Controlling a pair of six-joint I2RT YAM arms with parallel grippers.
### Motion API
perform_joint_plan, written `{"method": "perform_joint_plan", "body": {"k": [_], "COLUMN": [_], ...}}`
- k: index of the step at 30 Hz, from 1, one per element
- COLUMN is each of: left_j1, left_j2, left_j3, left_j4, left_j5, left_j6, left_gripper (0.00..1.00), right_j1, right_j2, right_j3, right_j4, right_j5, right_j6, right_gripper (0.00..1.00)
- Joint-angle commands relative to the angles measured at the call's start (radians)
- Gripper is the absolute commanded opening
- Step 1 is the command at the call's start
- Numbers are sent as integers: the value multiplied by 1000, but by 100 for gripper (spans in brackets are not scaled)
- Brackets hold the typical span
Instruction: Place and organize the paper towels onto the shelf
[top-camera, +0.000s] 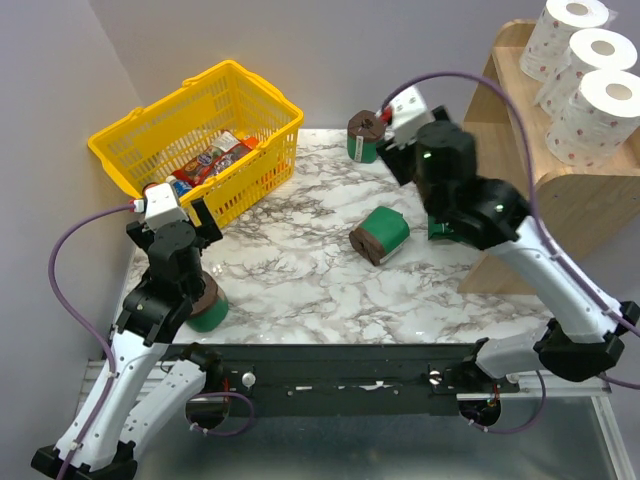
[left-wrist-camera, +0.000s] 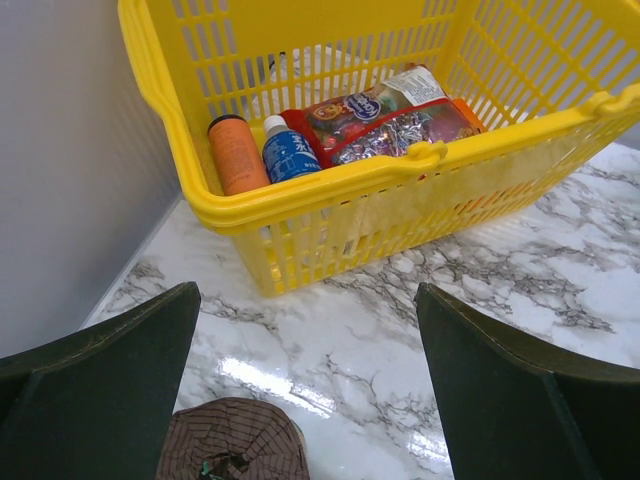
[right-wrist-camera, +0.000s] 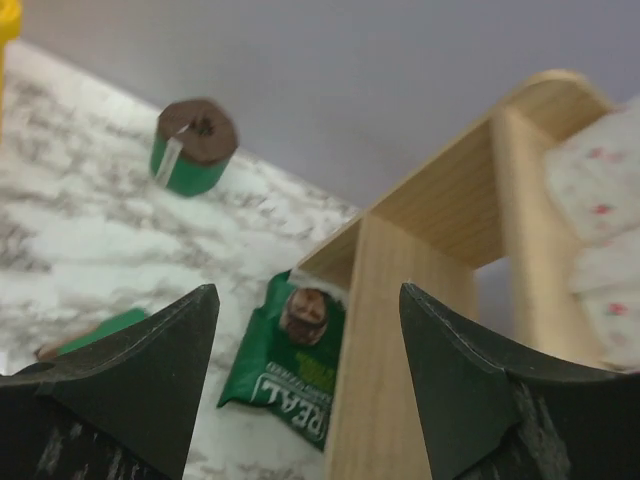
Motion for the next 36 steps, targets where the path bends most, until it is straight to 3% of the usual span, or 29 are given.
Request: {"method": "perform_joint_plan", "body": {"k": [1, 10, 15, 20, 25, 36], "left_j1": [0, 0, 0, 0, 0, 0], "left_j2": [-10, -17, -14, -14, -4, 6], "left_j3": [-9, -9, -10, -13, -10, -12], "left_j4": [21, 17, 19, 22, 21, 21], "left_j5": [-21, -18, -14, -9, 0, 2], "left_j6": [-20, -23, -18, -18, -18, -17], "left_gripper": [99, 99, 99, 99, 99, 99], "right_j1": [92, 129, 101, 101, 101, 84], "right_j2": [58, 234, 291, 332, 346, 398], "right_j3": [-202, -431, -400, -469, -503, -523], "right_j4": [-17, 48, 3, 34, 83, 100], "right_j5": [28, 7, -188, -237, -246, -200], "right_j6": [196, 343, 392, 446, 473, 513], "right_gripper": [80, 79, 78, 66, 59, 58]}}
